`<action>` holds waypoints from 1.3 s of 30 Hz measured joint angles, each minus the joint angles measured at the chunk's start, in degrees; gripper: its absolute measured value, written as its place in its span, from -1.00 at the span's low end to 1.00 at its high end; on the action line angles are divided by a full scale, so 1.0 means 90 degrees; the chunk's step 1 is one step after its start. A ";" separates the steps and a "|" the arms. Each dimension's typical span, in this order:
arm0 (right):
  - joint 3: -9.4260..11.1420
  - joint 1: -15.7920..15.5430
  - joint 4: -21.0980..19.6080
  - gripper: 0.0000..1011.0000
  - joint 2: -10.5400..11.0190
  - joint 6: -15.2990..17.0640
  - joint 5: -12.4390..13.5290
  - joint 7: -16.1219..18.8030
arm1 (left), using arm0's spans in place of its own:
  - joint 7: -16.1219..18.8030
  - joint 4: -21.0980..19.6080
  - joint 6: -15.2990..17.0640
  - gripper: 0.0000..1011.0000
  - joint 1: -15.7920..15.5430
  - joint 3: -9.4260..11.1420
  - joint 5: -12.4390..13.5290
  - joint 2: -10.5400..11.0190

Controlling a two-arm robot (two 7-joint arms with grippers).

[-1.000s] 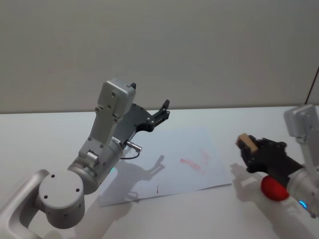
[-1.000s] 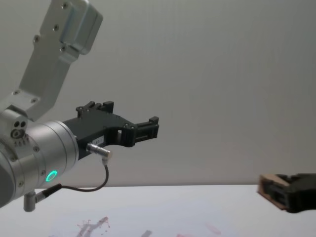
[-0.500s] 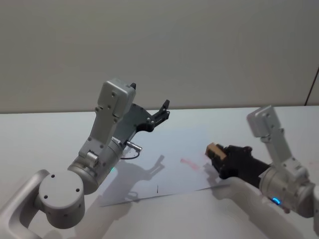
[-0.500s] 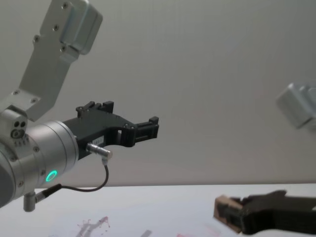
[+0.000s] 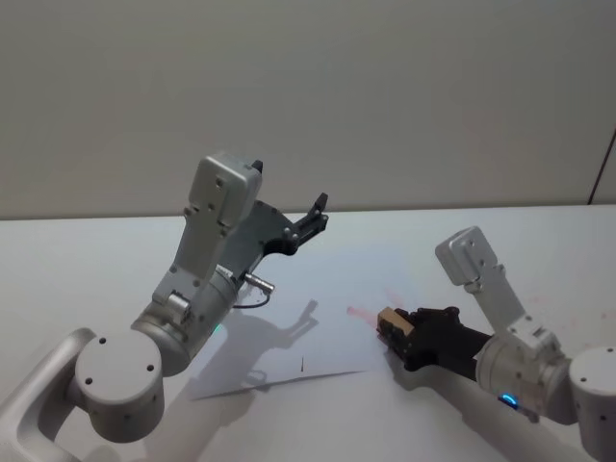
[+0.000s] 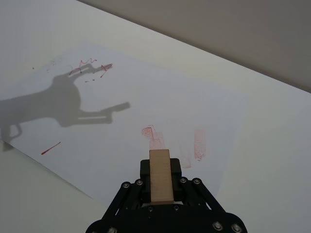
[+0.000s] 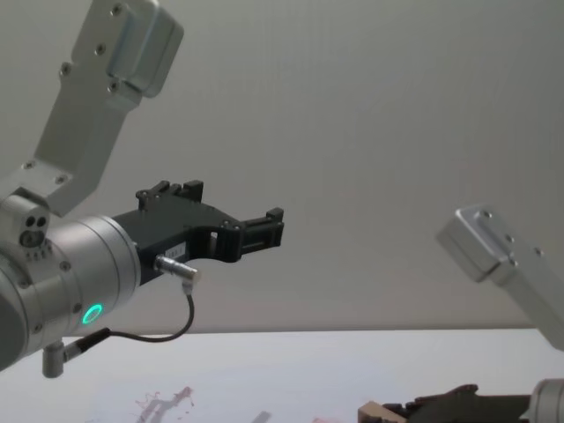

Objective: Use the one hand to pick up the stamp and affix it onto the A4 paper.

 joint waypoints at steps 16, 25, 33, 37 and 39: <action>-0.0083 0.0022 0.0085 -0.57 -0.0048 -0.0118 -0.0076 -0.0135 | 0.0000 0.0000 0.0000 0.98 0.0000 0.0000 0.0000 0.0000; 0.0007 -0.0068 -0.0503 -0.57 0.0015 -0.0276 0.0277 -0.0454 | 0.0000 0.0000 0.0000 0.98 0.0000 0.0000 0.0000 0.0000; 0.0206 -0.0328 -0.1334 -0.57 0.0217 -0.0262 0.0735 -0.0917 | 0.0000 0.0000 0.0000 0.98 0.0000 0.0000 0.0000 0.0000; 0.0409 -0.0732 -0.1970 -0.57 0.0499 -0.0176 0.1125 -0.1355 | 0.0000 0.0000 0.0000 0.98 0.0000 0.0000 0.0000 0.0000; 0.0468 -0.0862 -0.2125 -0.57 0.0583 -0.0148 0.1248 -0.1489 | 0.0000 0.0000 0.0000 0.98 0.0000 0.0000 0.0000 0.0000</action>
